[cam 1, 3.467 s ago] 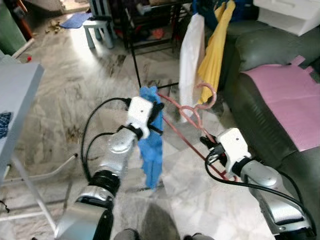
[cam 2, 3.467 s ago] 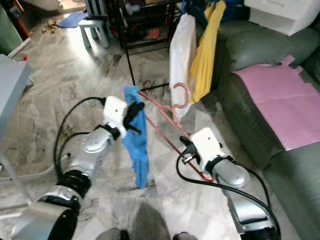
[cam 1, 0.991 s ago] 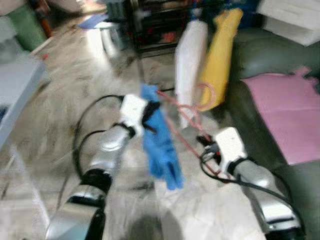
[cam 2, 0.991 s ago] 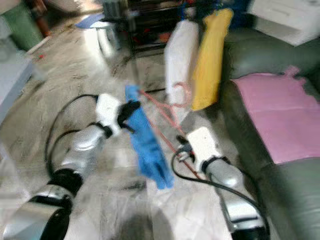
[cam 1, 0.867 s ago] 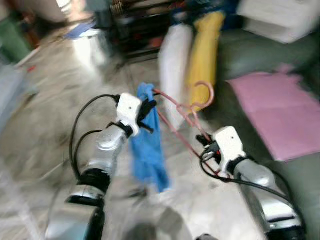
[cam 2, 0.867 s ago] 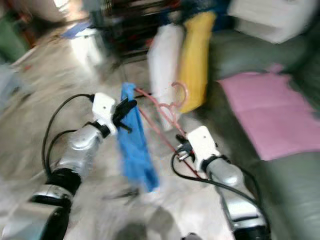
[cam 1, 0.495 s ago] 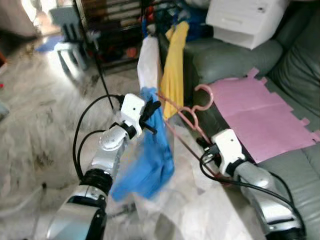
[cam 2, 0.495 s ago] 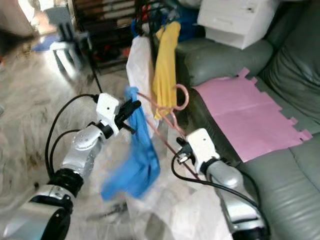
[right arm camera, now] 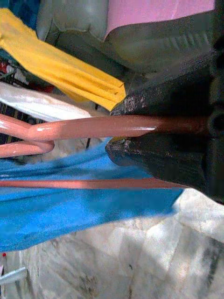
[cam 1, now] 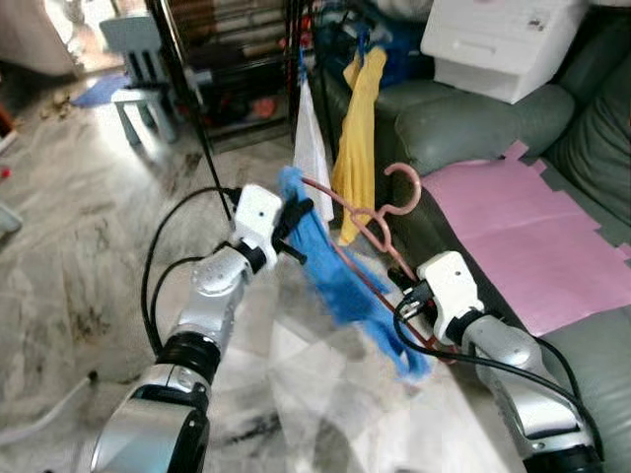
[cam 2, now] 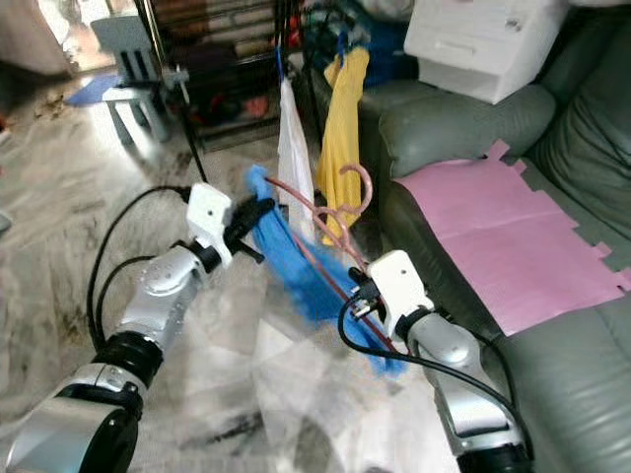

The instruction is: Hang hanger

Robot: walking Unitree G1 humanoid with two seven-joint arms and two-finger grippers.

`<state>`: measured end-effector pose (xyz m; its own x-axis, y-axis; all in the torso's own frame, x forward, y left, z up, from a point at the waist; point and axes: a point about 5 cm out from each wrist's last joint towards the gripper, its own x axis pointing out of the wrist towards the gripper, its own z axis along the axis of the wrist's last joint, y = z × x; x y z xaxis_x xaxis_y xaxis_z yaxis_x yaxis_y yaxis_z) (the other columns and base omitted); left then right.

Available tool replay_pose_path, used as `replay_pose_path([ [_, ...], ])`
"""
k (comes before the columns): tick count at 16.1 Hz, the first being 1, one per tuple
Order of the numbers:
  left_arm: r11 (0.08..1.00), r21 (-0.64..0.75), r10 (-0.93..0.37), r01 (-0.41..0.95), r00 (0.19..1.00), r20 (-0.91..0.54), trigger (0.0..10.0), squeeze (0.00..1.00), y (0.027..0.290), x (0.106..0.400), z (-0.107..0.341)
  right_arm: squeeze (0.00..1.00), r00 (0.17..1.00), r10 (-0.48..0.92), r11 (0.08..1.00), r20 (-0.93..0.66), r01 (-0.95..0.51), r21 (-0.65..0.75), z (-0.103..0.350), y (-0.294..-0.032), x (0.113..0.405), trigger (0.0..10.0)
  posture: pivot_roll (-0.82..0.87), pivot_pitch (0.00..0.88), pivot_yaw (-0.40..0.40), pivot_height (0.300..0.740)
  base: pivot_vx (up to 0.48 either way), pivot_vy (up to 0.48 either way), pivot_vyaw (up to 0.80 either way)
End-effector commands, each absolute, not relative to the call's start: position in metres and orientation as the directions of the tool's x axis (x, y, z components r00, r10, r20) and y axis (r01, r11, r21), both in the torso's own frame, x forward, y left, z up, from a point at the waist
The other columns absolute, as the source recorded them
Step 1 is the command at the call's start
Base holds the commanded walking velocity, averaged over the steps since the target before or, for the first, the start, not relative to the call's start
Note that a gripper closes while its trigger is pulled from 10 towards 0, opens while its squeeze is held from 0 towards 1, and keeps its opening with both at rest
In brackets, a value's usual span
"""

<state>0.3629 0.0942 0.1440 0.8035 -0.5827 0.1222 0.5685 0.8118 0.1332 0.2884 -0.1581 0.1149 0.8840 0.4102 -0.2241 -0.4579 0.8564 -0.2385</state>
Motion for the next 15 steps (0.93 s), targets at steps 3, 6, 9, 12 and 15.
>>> replay_pose_path([
  [3, 0.793, 0.151, -0.609, 0.590, 0.781, 0.143, 10.0, 0.00, 0.088, 0.362, 0.148, 0.00, 0.886, 0.413, 0.853, -0.210, -0.457, -0.251, 0.118, -0.160, 0.289, 10.0, -0.15, 0.067, 0.093, 0.740, 0.190, 0.257, 0.00],
  [6, 0.772, 0.215, -0.629, 0.598, 0.766, 0.133, 10.0, 0.00, 0.089, 0.361, 0.149, 0.00, 0.887, 0.412, 0.853, -0.211, -0.456, -0.254, 0.117, -0.160, 0.289, 10.0, -0.15, 0.067, 0.093, 0.740, 0.000, 0.000, 0.00],
  [9, 0.737, 0.308, -0.655, 0.602, 0.749, 0.103, 10.0, 0.00, 0.092, 0.361, 0.150, 0.00, 0.884, 0.413, 0.849, -0.219, -0.461, -0.259, 0.116, -0.161, 0.288, 10.0, -0.15, 0.069, 0.094, 0.740, 0.000, 0.000, 0.00],
  [12, 0.600, 0.536, -0.698, 0.594, 0.716, -0.011, 10.0, 0.00, 0.108, 0.364, 0.152, 0.00, 0.872, 0.416, 0.826, -0.256, -0.481, -0.294, 0.118, -0.181, 0.285, 10.0, -0.15, 0.075, 0.096, 0.740, 0.000, 0.000, 0.00],
  [15, 0.473, 0.670, -0.687, 0.572, 0.715, -0.125, 10.0, 0.00, 0.130, 0.367, 0.154, 0.00, 0.827, 0.448, 0.765, -0.339, -0.551, -0.334, 0.121, -0.211, 0.275, 10.0, -0.14, 0.093, 0.110, 0.740, 0.000, 0.000, 0.00],
])
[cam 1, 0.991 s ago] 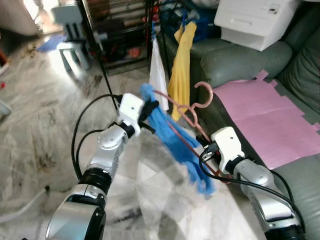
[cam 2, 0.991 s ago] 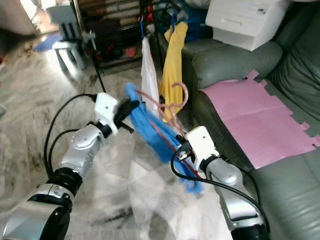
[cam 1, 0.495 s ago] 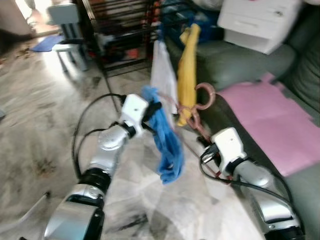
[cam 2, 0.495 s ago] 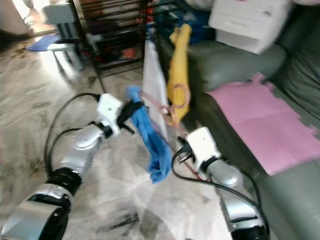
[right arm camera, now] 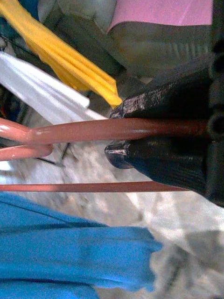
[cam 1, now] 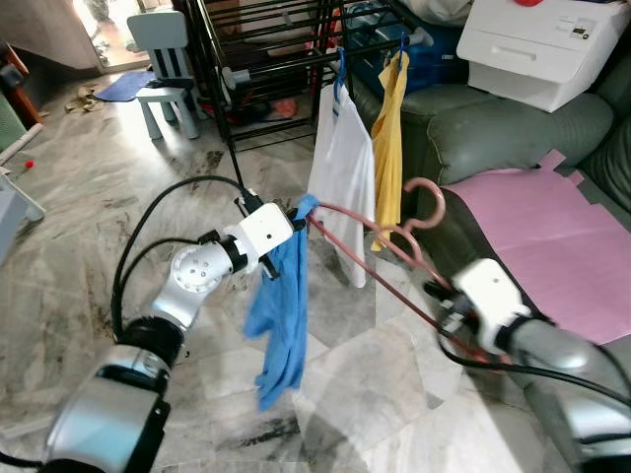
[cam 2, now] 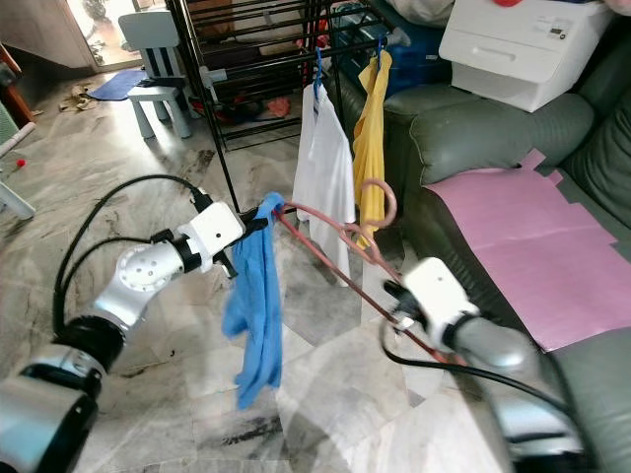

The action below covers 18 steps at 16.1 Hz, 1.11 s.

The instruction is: Hang hanger

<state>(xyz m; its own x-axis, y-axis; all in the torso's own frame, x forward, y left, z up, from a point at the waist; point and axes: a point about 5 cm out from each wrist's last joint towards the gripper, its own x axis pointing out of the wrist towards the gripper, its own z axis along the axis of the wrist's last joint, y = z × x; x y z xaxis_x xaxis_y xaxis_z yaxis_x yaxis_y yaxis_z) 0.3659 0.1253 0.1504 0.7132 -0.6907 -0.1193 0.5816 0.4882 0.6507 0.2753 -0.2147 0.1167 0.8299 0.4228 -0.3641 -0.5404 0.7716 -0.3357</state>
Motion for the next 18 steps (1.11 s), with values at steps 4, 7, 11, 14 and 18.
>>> replay_pose_path([
  [4, 0.305, 0.827, -0.634, 0.472, 0.749, -0.194, 10.0, 0.00, 0.146, 0.374, 0.164, 0.00, 0.671, 0.493, 0.658, -0.554, -0.704, -0.267, 0.111, -0.245, 0.245, 10.0, -0.14, 0.111, 0.122, 0.740, 0.000, 0.000, 0.00],
  [7, 0.169, 0.891, -0.632, 0.421, 0.741, -0.230, 10.0, 0.00, 0.148, 0.374, 0.164, 0.00, 0.530, 0.536, 0.589, -0.657, -0.792, -0.159, 0.101, -0.251, 0.222, 10.0, -0.13, 0.122, 0.135, 0.740, 0.000, 0.000, 0.00],
  [11, 0.111, 0.950, -0.728, 0.292, 0.674, -0.122, 10.0, 0.00, 0.135, 0.367, 0.173, 0.00, 0.692, 0.406, 0.639, -0.596, -0.682, -0.357, 0.109, -0.264, 0.240, 10.0, -0.13, 0.135, 0.147, 0.740, 0.000, 0.000, 0.00],
  [14, 0.053, 0.959, -0.716, 0.279, 0.680, -0.159, 10.0, 0.00, 0.141, 0.367, 0.170, 0.00, 0.680, 0.425, 0.615, -0.598, -0.702, -0.360, 0.125, -0.270, 0.240, 10.0, -0.13, 0.137, 0.155, 0.740, 0.000, 0.000, 0.00],
  [18, 0.050, 0.967, -0.692, 0.249, 0.707, -0.146, 10.0, 0.00, 0.143, 0.371, 0.170, 0.00, 0.675, 0.440, 0.606, -0.592, -0.710, -0.359, 0.142, -0.276, 0.237, 10.0, -0.14, 0.133, 0.160, 0.740, 0.000, 0.000, 0.00],
])
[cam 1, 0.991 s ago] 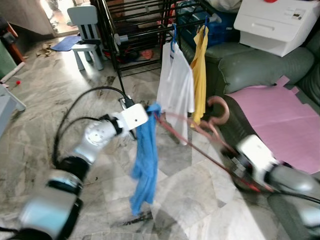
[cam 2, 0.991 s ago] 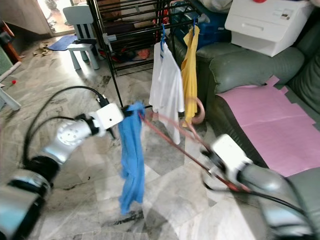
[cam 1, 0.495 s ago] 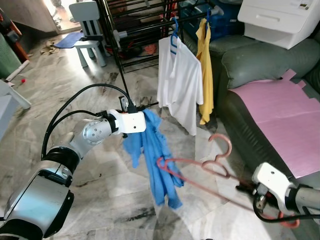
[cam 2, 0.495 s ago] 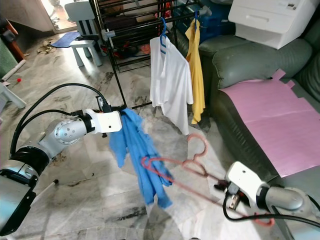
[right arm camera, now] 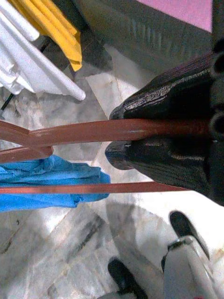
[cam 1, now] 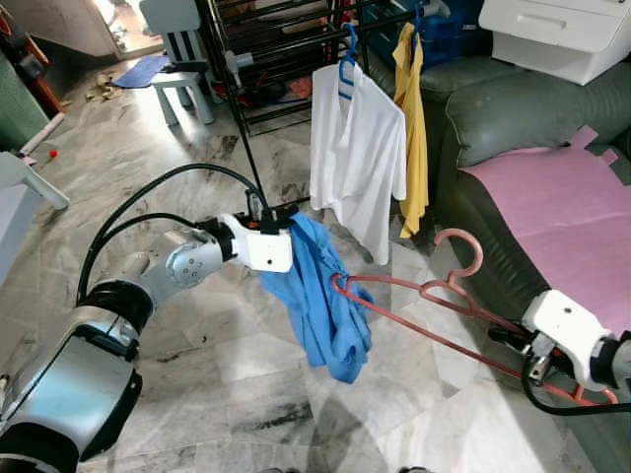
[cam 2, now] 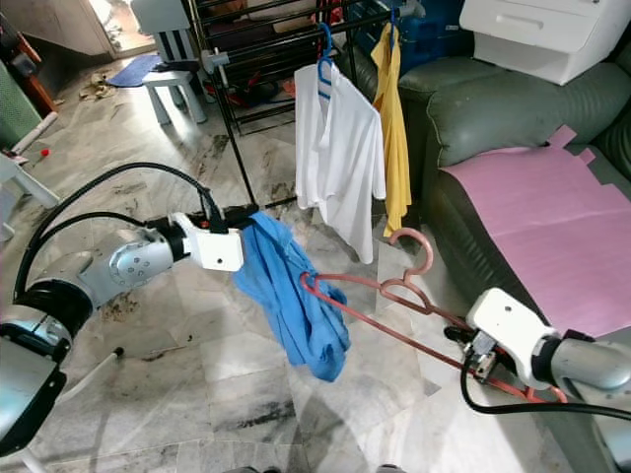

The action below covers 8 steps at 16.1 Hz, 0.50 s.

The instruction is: Hang hanger

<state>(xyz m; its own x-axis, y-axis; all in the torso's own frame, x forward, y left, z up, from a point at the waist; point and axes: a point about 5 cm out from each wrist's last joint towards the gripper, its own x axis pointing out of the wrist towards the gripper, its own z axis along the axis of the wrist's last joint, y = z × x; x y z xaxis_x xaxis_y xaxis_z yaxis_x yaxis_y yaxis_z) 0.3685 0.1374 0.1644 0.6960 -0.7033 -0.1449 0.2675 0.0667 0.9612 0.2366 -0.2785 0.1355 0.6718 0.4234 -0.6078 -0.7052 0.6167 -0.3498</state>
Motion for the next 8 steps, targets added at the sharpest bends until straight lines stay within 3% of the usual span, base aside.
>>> replay_pose_path([
  [1, 0.058, 0.968, -0.686, 0.244, 0.714, -0.139, 10.0, 0.00, 0.143, 0.372, 0.170, 0.00, 0.661, 0.461, 0.595, -0.592, -0.725, -0.347, 0.146, -0.274, 0.235, 10.0, -0.14, 0.132, 0.160, 0.740, 0.000, 0.000, 0.00],
  [4, 0.064, 0.970, -0.654, 0.235, 0.744, -0.137, 10.0, 0.00, 0.145, 0.374, 0.165, 0.00, 0.618, 0.584, 0.585, -0.526, -0.770, -0.255, 0.168, -0.264, 0.229, 10.0, -0.15, 0.129, 0.162, 0.740, 0.000, 0.000, 0.00],
  [8, 0.063, 0.974, -0.649, 0.219, 0.750, -0.126, 10.0, 0.00, 0.147, 0.374, 0.165, 0.00, 0.684, 0.523, 0.631, -0.509, -0.712, -0.308, 0.177, -0.280, 0.234, 10.0, -0.15, 0.123, 0.164, 0.740, 0.000, 0.000, 0.00],
])
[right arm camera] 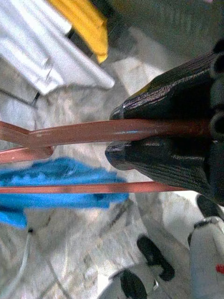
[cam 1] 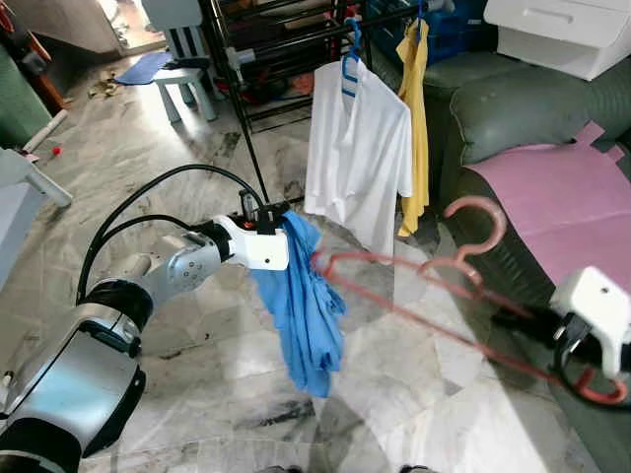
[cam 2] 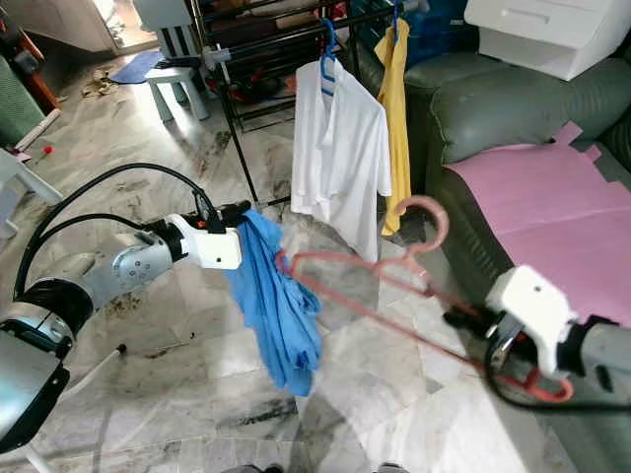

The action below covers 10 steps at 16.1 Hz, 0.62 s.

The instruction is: Hang hanger

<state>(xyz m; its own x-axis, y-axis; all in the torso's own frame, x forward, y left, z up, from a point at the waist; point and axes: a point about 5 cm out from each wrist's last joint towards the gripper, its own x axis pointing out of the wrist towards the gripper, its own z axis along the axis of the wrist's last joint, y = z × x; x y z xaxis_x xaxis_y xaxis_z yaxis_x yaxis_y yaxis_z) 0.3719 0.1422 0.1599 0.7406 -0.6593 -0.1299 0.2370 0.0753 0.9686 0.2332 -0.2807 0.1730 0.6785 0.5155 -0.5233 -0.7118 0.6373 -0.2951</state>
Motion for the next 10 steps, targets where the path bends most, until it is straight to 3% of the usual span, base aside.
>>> replay_pose_path([
  [1, 0.065, 0.974, -0.655, 0.219, 0.745, -0.124, 10.0, 0.00, 0.146, 0.373, 0.164, 0.00, 0.698, 0.502, 0.637, -0.512, -0.698, -0.328, 0.177, -0.282, 0.236, 10.0, -0.14, 0.123, 0.165, 0.740, 0.000, 0.000, 0.00],
  [6, 0.075, 0.972, -0.672, 0.225, 0.731, -0.117, 10.0, 0.00, 0.147, 0.370, 0.162, 0.00, 0.727, 0.481, 0.653, -0.489, -0.670, -0.353, 0.175, -0.283, 0.239, 10.0, -0.14, 0.125, 0.167, 0.740, 0.000, 0.000, 0.00],
  [10, 0.143, 0.965, -0.736, 0.218, 0.676, -0.043, 10.0, 0.00, 0.129, 0.367, 0.169, 0.00, 0.701, 0.523, 0.645, -0.484, -0.697, -0.313, 0.163, -0.271, 0.242, 10.0, -0.14, 0.125, 0.166, 0.740, 0.000, 0.000, 0.00],
])
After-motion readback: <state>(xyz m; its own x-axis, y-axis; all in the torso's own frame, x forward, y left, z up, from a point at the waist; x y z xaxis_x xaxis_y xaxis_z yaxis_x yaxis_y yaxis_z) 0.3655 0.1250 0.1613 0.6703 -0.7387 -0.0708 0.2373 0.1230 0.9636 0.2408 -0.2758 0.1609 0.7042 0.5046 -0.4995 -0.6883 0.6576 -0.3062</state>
